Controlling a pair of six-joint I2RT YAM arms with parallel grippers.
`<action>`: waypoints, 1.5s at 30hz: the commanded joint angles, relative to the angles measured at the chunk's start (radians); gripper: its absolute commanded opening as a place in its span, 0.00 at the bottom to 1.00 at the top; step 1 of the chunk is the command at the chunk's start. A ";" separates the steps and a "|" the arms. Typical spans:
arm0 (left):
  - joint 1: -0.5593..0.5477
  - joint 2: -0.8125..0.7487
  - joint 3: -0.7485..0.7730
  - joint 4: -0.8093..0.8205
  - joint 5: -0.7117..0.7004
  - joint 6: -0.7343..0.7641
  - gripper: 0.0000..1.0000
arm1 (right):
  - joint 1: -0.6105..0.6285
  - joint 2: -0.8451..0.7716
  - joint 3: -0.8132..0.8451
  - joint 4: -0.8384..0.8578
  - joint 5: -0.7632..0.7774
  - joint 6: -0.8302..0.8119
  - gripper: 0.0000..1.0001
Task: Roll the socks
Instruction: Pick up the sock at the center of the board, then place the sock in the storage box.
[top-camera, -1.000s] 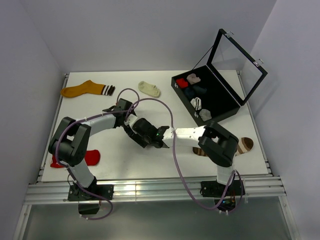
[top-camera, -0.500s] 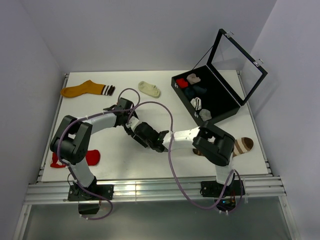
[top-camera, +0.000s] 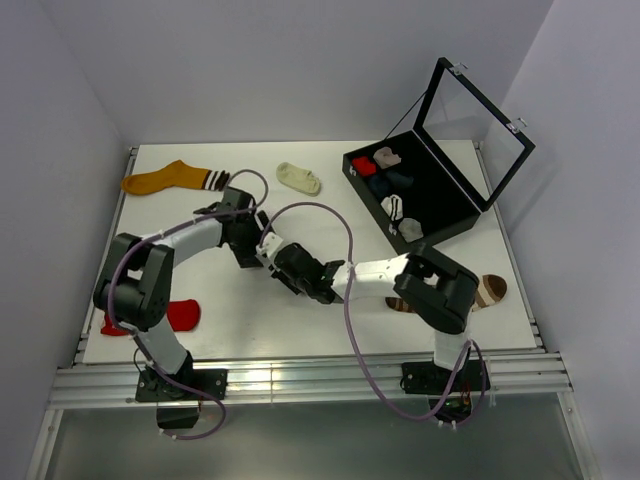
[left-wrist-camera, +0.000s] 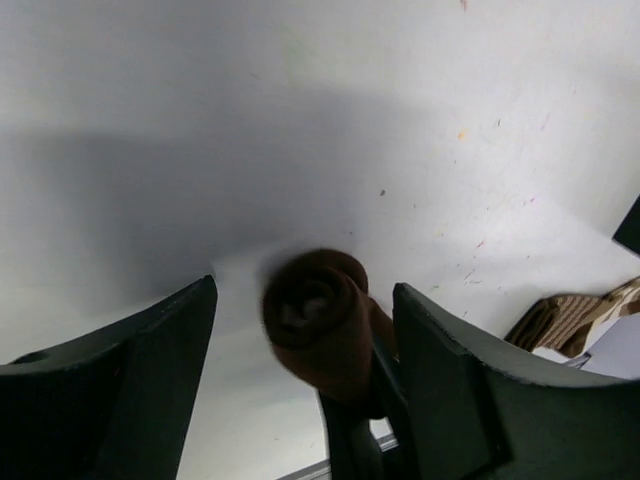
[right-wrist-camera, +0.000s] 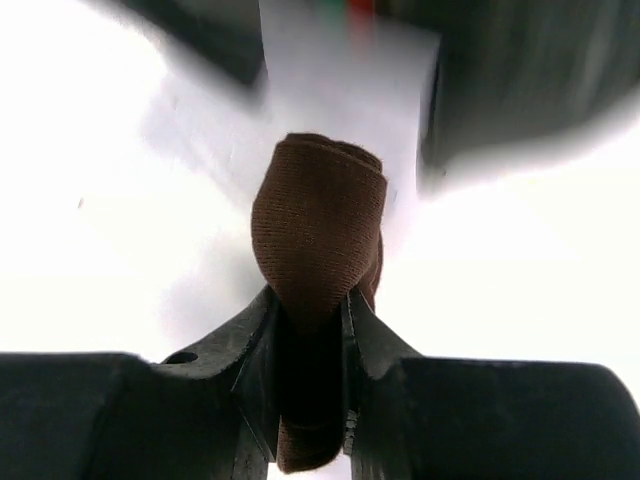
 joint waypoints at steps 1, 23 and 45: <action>0.076 -0.113 0.073 -0.060 -0.044 0.032 0.80 | -0.018 -0.063 -0.054 -0.169 -0.133 0.066 0.00; 0.286 -0.788 0.183 -0.299 -0.428 0.288 0.99 | -0.511 -0.480 0.201 -0.679 0.088 0.368 0.00; 0.256 -1.086 -0.258 -0.195 -0.630 0.305 0.99 | -0.903 0.055 0.650 -0.842 0.095 0.368 0.00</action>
